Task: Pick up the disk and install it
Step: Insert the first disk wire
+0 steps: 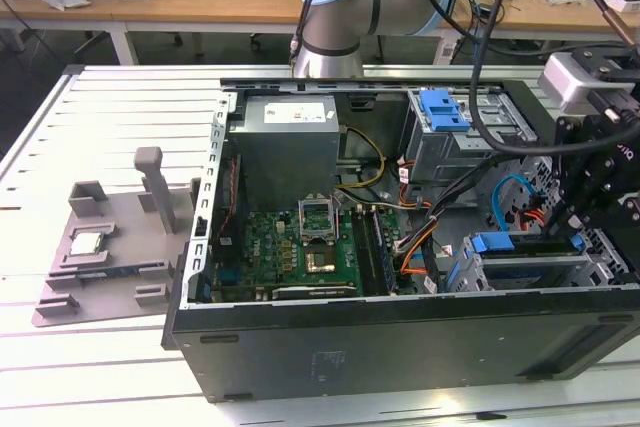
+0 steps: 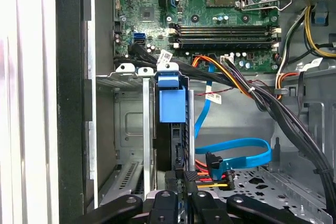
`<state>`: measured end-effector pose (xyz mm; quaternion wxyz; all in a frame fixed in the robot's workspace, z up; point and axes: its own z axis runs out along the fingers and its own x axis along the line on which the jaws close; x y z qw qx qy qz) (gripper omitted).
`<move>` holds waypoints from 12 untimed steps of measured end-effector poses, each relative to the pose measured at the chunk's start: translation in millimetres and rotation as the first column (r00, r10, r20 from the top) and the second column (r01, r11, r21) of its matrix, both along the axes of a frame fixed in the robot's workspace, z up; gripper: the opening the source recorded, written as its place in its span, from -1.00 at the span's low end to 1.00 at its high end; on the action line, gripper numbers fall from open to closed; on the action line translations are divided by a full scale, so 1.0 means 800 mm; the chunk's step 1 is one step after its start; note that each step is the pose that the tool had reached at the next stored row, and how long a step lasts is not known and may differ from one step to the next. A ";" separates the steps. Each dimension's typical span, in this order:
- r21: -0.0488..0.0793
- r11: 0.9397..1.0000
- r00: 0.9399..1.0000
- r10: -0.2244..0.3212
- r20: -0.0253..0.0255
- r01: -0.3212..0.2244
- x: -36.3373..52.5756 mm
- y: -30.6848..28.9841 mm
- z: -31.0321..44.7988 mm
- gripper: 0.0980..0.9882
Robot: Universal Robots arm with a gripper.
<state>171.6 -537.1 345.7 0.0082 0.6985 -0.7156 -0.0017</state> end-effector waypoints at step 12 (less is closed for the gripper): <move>0.019 1.000 1.000 0.000 0.000 0.000 0.000 -0.0028 -0.0027 -0.84</move>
